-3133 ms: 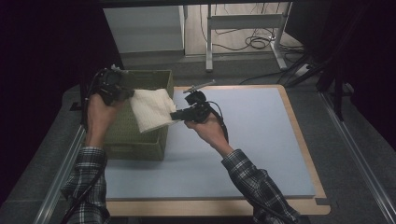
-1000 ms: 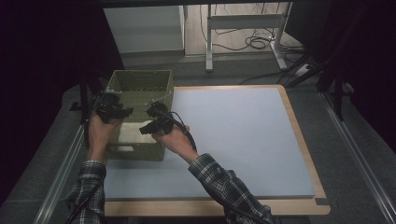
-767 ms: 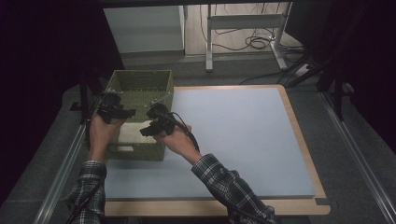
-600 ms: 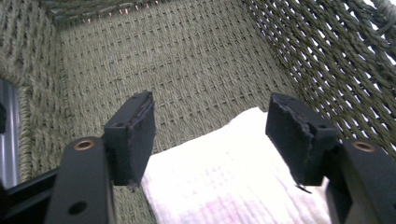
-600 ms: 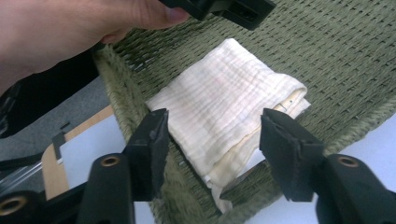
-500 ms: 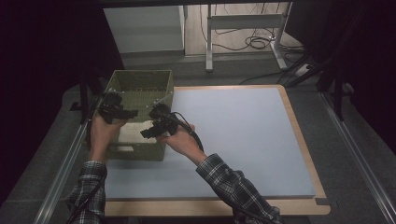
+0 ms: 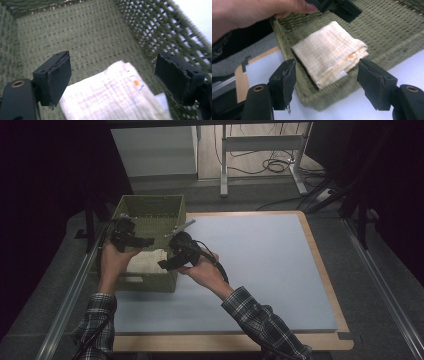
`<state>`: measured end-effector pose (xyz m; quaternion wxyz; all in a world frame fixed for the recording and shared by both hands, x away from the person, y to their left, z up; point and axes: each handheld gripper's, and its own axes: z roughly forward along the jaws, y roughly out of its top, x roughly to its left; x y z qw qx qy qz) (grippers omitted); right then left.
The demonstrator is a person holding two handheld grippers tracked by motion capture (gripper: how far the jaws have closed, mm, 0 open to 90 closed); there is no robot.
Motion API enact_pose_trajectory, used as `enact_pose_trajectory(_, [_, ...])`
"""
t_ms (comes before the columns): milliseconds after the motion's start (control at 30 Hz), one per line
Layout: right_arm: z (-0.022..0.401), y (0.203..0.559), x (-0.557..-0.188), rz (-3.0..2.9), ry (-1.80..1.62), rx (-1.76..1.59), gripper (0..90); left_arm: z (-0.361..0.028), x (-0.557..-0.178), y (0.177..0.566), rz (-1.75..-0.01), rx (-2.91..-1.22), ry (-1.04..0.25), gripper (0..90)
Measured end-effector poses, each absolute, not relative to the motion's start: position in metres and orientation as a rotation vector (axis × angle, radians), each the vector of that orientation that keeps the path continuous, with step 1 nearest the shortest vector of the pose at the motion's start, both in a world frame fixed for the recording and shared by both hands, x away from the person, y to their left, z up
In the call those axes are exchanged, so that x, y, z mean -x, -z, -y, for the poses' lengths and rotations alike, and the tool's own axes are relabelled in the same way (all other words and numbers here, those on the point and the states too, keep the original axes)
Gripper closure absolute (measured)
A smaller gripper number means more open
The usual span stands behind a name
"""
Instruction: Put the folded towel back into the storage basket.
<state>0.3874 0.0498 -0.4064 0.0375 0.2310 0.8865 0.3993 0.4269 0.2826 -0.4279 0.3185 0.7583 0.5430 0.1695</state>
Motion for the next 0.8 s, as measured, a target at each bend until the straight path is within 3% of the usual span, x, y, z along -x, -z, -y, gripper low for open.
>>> enact_pose_trajectory(333, [-0.01, 0.403, -0.388, -2.662, -1.222, -0.693, 22.3, -0.259, -0.421, 0.416, -1.344, -1.982, -0.424, 8.5])
enact_pose_trajectory(800, [0.061, 0.416, -0.385, -2.607, -1.249, -0.727, 12.2, -0.196, -0.395, 0.407, -1.155, -2.029, -0.393, 4.4])
